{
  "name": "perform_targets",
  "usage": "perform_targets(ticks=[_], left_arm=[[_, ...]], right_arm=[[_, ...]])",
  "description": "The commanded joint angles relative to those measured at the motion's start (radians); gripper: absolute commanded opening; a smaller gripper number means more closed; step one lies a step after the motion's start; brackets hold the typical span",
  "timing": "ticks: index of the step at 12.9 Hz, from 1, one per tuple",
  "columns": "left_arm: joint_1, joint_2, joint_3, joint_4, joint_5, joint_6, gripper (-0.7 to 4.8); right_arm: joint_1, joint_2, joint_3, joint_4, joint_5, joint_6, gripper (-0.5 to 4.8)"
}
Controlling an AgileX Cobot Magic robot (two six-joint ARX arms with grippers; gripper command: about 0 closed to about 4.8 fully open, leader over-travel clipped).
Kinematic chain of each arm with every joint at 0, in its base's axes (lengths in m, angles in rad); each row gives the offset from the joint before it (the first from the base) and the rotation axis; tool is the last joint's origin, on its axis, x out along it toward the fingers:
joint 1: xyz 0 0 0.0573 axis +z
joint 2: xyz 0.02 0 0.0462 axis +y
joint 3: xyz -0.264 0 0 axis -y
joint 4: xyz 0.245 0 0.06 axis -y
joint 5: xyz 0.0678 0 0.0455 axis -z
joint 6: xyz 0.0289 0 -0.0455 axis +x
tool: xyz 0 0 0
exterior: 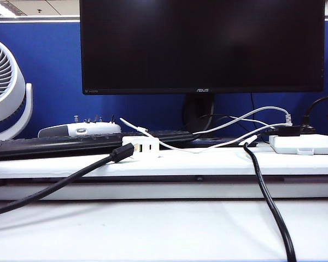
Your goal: Pick up the Type-C charging cable and the charging base, insert one end of the Type-C charger into the corresponding slot on the base, and finally place the plugged-in charger back on the table.
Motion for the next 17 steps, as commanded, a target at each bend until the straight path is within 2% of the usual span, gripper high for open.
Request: perform_targets(ticks=[1,3,5,9,12,13,14,15,16,17], left_arm=[[-0.003,0.236,0.270,-0.134,0.177,-0.103,-0.04],[-0.049,0.383,0.416,-0.241,0.228,-0.163,-0.04],[-0.126,0.485,0.496,-0.290,0.232,-0.174,-0.04],[-0.306,0.613,0.513,-0.233,0.234,-0.193,-0.04],[-0.414,0.723,0.513,-0.241,0.225,-0.249,-0.04],[-0.439,0.759,0.513,-0.245,0.219,-0.298,-0.04],[-0.463,0.798,0.513,-0.246,0.204,-0.341,0.33],[-0.469,0.830,0.513,-0.247,0.197,-0.356,2.08],[-0.481,0.869,0.513,-0.247,0.185,-0.390,4.79],[-0.486,0.893,0.513,-0.247,0.169,-0.427,4.79]], right_arm=[[0.000,0.192,0.172,0.022,-0.113,0.004,-0.01],[0.001,0.310,0.279,0.022,-0.183,0.004,-0.01],[0.005,0.404,0.365,0.021,-0.247,0.004,-0.01],[0.085,0.524,0.464,0.039,-0.264,0.000,-0.01],[0.156,0.592,0.475,0.037,-0.264,0.000,-0.01],[0.188,0.608,0.475,0.038,-0.258,0.000,-0.01],[0.198,0.623,0.475,0.038,-0.253,0.000,-0.01],[0.199,0.633,0.475,0.038,-0.253,0.000,-0.01],[0.207,0.645,0.475,0.040,-0.259,0.000,-0.01],[0.219,0.652,0.475,0.040,-0.258,0.000,-0.01]])
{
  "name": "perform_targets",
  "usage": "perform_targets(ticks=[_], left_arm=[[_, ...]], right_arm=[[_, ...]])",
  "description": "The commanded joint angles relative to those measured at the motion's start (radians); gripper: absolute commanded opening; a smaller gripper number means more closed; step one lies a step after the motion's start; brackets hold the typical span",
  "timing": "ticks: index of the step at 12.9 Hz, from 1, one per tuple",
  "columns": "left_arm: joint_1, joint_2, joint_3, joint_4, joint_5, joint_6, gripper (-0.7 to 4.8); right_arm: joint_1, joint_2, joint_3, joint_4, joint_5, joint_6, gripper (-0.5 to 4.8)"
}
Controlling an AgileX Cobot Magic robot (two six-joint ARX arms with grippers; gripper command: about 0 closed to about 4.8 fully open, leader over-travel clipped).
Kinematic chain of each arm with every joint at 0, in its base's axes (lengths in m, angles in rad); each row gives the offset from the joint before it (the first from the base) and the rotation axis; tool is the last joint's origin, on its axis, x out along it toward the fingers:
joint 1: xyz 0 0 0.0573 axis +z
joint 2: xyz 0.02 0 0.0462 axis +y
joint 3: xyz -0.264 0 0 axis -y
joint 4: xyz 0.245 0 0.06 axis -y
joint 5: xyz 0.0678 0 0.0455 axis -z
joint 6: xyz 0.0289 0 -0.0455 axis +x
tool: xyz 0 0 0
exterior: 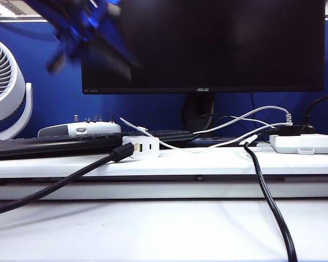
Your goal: Pick up the Type-C charging cable and the charging base, insert one end of the Type-C charger into the corresponding slot on the base, and finally place the plugged-in charger back on the table.
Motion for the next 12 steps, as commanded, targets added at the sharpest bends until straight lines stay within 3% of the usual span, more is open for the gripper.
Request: perform_targets(ticks=[1,2,4,6,12], left_arm=[[-0.008,0.064,0.006,0.014,-0.050,-0.143,4.79],[-0.018,0.100,0.007,0.021,-0.051,-0.219,4.79],[-0.029,0.122,0.008,0.022,-0.079,-0.241,4.79],[-0.047,0.125,0.008,0.021,-0.151,-0.244,4.79],[-0.084,0.162,0.010,0.015,-0.237,-0.264,4.79]], right_arm=[[0.016,0.015,0.006,0.018,0.006,-0.004,-0.01],[0.017,0.016,0.006,0.018,0.004,-0.004,-0.01],[0.023,0.018,0.006,0.018,0.002,-0.004,-0.01],[0.023,0.018,0.006,0.023,0.000,-0.003,-0.01],[0.023,0.018,0.006,0.025,0.000,-0.002,-0.01]])
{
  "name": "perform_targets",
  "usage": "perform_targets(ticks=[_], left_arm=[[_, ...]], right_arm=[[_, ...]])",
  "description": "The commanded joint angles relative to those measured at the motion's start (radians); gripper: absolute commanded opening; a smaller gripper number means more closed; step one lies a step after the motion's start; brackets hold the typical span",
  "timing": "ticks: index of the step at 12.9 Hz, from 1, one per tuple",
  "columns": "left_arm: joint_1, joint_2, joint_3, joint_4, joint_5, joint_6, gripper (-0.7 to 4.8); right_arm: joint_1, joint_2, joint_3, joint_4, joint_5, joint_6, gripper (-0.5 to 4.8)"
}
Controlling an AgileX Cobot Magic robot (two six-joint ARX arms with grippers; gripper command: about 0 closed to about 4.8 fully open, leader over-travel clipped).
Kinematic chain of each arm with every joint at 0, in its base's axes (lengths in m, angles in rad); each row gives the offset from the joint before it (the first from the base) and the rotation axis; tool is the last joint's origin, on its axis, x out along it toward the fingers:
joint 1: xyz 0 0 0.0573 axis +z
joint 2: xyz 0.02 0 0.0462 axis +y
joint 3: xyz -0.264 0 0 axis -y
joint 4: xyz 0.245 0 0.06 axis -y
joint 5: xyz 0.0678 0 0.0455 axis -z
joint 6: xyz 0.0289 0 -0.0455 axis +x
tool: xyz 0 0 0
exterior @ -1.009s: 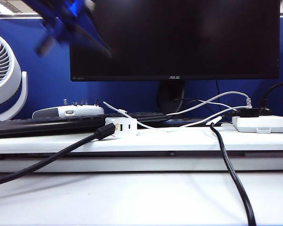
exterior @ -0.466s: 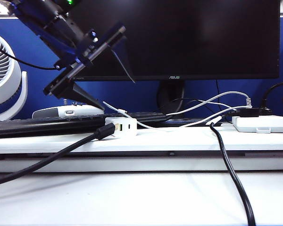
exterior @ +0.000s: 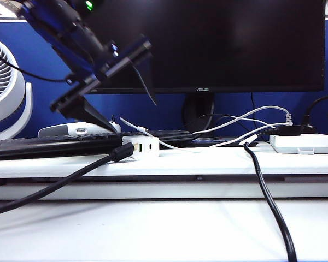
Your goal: Pick up the Type-C charging cable and the charging base, insert one end of the Type-C charger into the corresponding slot on the base, and finally place the plugged-in charger back on the table.
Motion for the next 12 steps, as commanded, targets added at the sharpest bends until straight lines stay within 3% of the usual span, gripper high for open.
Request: perform_targets(ticks=[1,5,8,12], left_arm=[[-0.047,0.025,0.014,0.005,-0.066,-0.013,4.79],[-0.067,0.087,0.099,-0.076,-0.125,0.024,4.79],[-0.067,0.132,0.179,-0.188,-0.169,0.098,4.79],[-0.066,0.133,0.195,-0.230,-0.197,0.103,4.79]], right_arm=[[0.000,-0.002,0.006,0.021,-0.002,0.002,-0.01],[0.000,-0.003,0.010,0.021,-0.028,0.005,-0.01],[0.001,-0.003,0.013,0.021,-0.051,0.010,-0.01],[0.001,-0.003,0.013,0.021,-0.062,0.010,-0.01]])
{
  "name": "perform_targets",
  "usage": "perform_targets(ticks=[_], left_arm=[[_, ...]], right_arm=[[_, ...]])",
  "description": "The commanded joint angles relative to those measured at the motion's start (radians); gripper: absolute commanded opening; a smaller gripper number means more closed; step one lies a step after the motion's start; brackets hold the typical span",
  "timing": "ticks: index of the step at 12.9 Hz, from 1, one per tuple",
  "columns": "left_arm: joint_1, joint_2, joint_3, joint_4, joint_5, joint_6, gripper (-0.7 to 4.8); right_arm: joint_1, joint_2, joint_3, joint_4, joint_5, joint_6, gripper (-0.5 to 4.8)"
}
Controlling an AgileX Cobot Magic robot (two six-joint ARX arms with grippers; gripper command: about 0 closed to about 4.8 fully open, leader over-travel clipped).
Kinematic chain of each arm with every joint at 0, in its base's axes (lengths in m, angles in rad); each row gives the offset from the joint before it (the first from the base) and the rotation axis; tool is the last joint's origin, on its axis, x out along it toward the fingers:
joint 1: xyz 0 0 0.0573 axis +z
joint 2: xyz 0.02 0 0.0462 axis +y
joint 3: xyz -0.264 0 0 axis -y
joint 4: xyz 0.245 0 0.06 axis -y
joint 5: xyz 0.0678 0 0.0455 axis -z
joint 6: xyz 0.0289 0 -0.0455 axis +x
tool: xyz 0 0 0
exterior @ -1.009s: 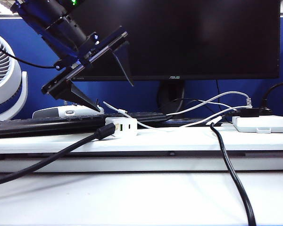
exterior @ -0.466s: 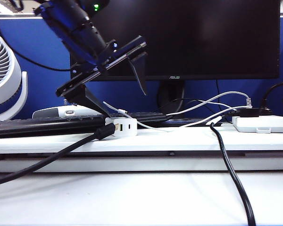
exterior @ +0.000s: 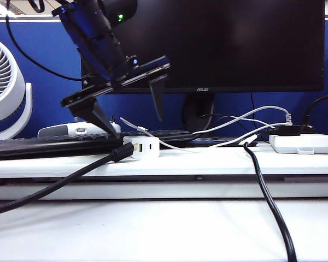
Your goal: Pick up the Type-C charging cable and the charging base, insert one end of the Type-C charger into the corresponding slot on the base, and finally place the plugged-in charger back on the table.
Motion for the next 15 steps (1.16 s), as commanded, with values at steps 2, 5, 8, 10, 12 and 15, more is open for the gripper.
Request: perform_targets(ticks=[2,5,8,10,12,15], left_arm=[[-0.001,0.002,0.003,-0.039,-0.007,0.004,4.79],[-0.002,0.006,0.003,-0.035,-0.007,0.003,4.79],[-0.004,0.030,0.004,-0.027,0.000,-0.020,4.79],[-0.009,0.045,0.005,-0.018,-0.002,-0.030,4.79],[-0.008,0.046,0.005,-0.017,-0.023,-0.042,4.79],[-0.007,0.046,0.005,-0.060,-0.051,-0.005,4.79]], right_arm=[[0.001,-0.004,0.007,0.017,-0.010,0.002,-0.01],[0.001,-0.004,0.007,0.018,-0.010,0.002,-0.01],[0.000,-0.004,0.007,0.018,-0.010,0.002,-0.01],[0.001,-0.004,0.007,0.017,-0.010,0.002,-0.01],[0.000,-0.004,0.007,0.017,-0.011,0.002,-0.01],[0.000,-0.004,0.007,0.017,-0.010,0.002,-0.01]])
